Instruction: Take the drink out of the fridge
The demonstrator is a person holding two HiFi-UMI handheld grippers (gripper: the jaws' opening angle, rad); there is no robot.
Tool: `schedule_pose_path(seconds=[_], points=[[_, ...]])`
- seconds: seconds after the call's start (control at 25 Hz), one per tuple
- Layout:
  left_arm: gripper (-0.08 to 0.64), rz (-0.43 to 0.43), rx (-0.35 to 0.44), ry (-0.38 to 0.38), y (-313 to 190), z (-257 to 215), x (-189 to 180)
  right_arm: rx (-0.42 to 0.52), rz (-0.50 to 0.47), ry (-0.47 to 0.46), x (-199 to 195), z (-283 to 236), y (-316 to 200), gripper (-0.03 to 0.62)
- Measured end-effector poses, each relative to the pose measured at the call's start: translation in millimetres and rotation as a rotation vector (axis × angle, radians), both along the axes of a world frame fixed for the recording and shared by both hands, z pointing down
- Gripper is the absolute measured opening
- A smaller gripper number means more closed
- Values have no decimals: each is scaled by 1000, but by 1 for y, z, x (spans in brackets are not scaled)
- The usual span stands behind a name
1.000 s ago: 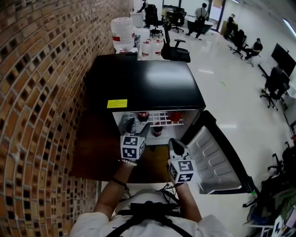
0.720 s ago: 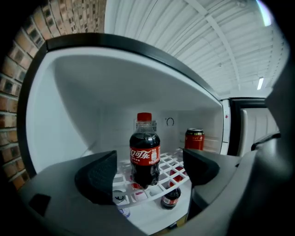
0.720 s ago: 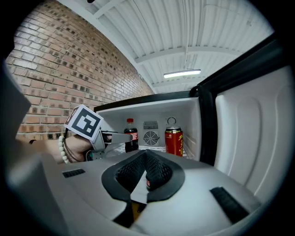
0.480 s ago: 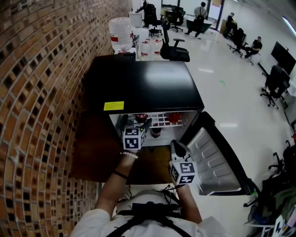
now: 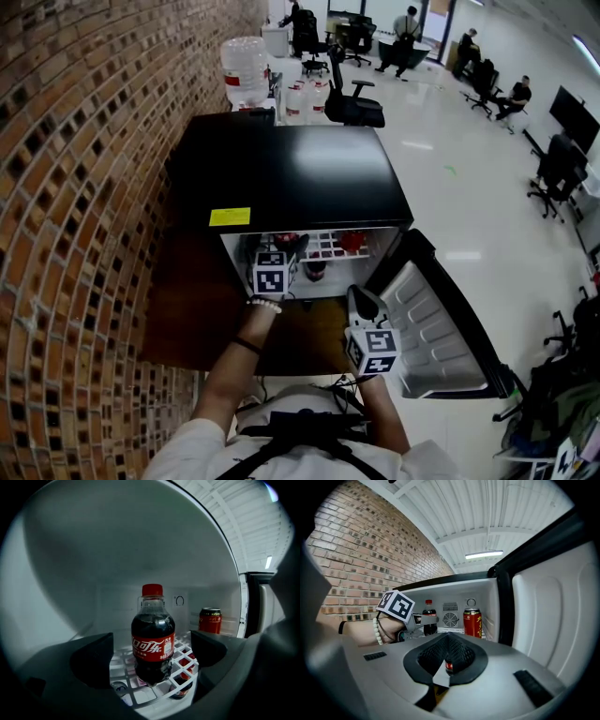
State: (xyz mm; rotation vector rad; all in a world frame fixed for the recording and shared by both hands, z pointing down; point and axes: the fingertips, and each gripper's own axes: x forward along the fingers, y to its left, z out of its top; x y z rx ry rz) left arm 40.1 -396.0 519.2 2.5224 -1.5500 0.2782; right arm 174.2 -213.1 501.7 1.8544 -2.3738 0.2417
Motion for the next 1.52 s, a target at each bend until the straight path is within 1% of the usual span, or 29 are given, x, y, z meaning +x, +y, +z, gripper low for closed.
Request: schedule_pose_path(seconds=[0.12,0.32,0.44,0.52,0.68,0.88,1.16,1.32,1.52], points=[[517,5,-1,6,-4,-1,4,1,5,-3,3,-1,1,8],[491,16,1,1,-8,0,7,1,17,-10,8,1,1,8],[448,24,4,-8,-10,2,8,2,21,-11,9,0,2,8],[400,36,4,-11,-9,2,11,3,23,-12,9,-1,3,8],[360,39,11,-14,-10,0,12,3,28,-15,11,0,3,8],[316,24,13,-22,-12,1,6,6,33,-14,12,-2,3,8],[311,29,23,-12,-13,1,7,8,34,-17,14,-3,4,8],[308,22,17,-3,-12,1,6,12,36,-15,14,-5,5,8],[307,14,42,11,-8,-3,5,13,39,-14,16,-7,9,8]])
